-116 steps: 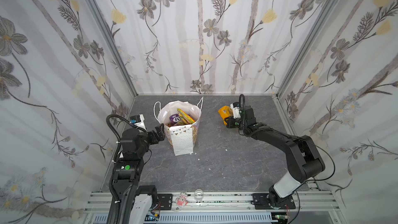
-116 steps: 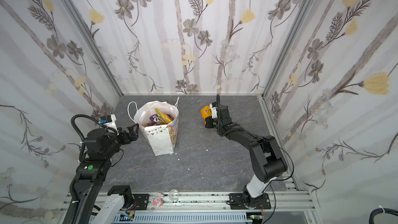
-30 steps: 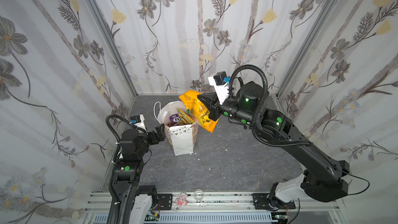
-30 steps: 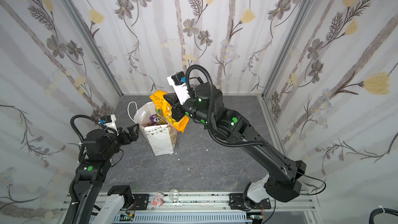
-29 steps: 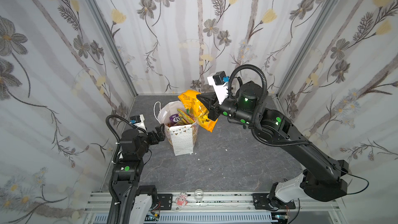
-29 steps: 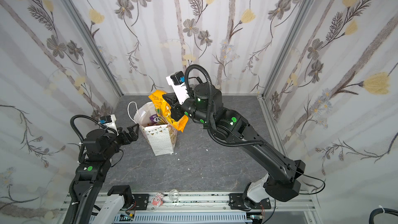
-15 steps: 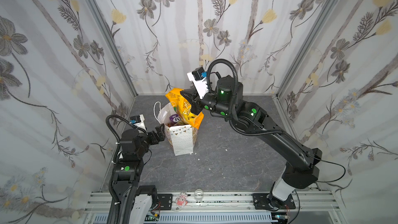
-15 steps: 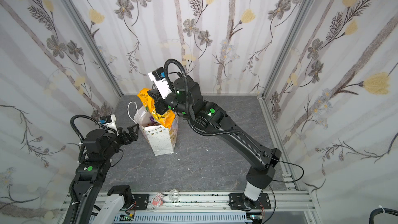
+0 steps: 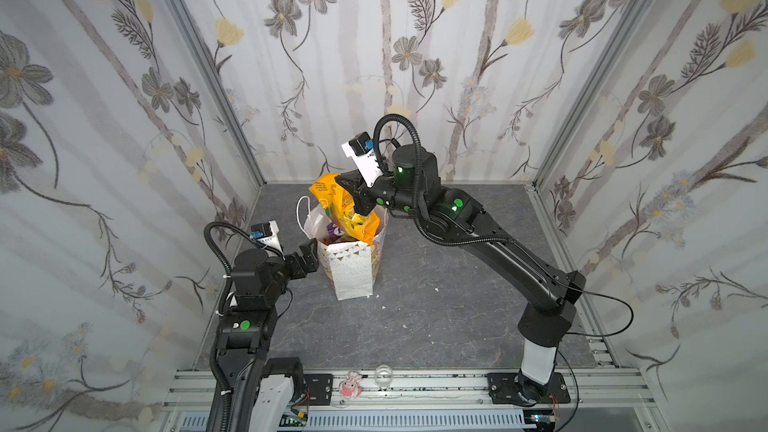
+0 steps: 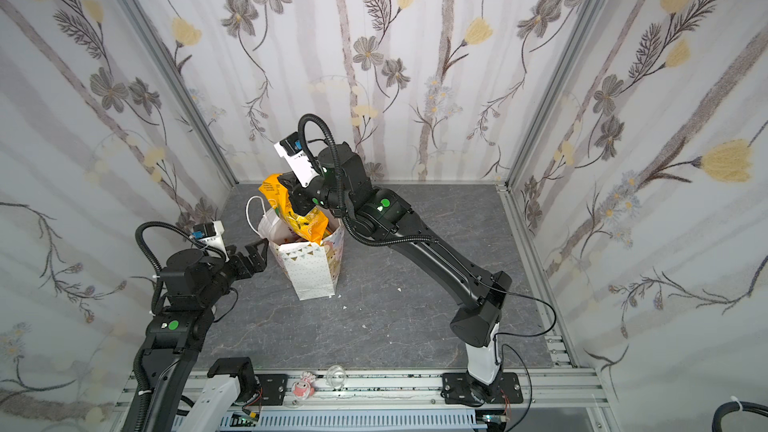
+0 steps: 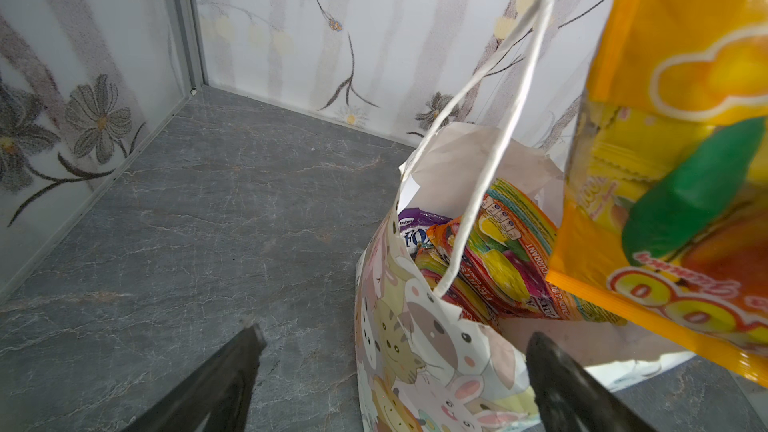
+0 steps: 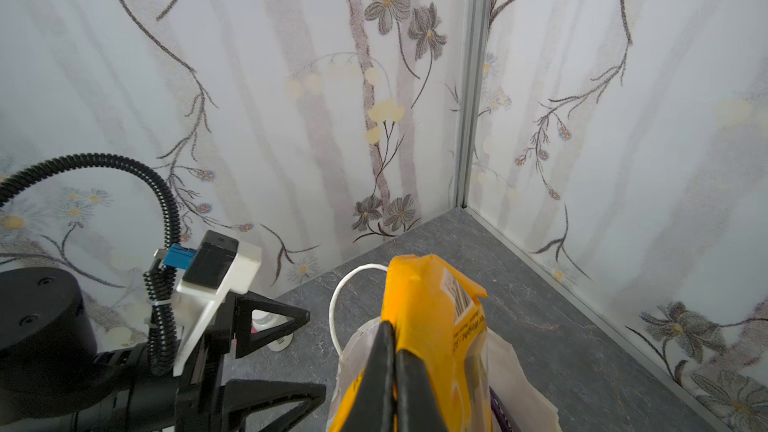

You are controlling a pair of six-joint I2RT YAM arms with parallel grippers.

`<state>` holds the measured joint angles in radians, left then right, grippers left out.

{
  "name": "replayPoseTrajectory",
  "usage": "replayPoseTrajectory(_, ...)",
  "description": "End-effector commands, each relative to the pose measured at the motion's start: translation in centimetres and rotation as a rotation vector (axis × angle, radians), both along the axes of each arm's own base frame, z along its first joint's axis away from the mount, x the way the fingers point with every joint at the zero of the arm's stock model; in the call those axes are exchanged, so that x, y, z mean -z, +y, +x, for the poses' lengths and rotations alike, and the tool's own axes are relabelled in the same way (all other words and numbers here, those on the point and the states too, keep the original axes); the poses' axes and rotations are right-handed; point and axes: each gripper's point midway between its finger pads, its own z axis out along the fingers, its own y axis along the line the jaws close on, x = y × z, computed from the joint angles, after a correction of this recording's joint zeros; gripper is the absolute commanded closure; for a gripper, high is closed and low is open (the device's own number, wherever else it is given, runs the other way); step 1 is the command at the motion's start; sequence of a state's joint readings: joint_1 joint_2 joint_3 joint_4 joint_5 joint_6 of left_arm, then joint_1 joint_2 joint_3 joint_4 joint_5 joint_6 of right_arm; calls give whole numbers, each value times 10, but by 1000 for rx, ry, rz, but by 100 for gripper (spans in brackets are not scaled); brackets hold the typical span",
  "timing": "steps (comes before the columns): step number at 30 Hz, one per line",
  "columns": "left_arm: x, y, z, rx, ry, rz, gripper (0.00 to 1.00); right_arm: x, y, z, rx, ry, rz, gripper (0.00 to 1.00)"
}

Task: Place the snacks into the paper bag
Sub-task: 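Carry the yellow mango bag with the right gripper over the paper bag, then lower the yellow mango bag into the paper bag with the right gripper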

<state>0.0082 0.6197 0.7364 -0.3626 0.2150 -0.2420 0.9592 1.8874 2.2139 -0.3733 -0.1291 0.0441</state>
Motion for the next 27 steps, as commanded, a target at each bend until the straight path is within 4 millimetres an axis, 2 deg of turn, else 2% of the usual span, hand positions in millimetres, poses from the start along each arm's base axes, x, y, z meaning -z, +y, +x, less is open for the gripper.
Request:
replayPoseTrajectory(1, -7, 0, 2, 4, -32, 1, 0, -37, 5, 2, -17, -109, 116, 100)
replayPoseTrajectory(9, -6, 0, 3, -1, -27, 2, 0, -30, 12, 14, -32, -99, 141, 100)
replayPoseTrajectory(18, -6, 2, 3, -8, -28, 4, 0, 1, 43, 12, -65, -65, 114, 100)
replayPoseTrajectory(22, -5, 2, 3, -7, -23, 7, 0, 4, 46, 11, -82, -60, 138, 100)
replayPoseTrajectory(27, -5, 2, 4, -9, -21, 7, 0, 20, 40, 9, -80, -49, 149, 100)
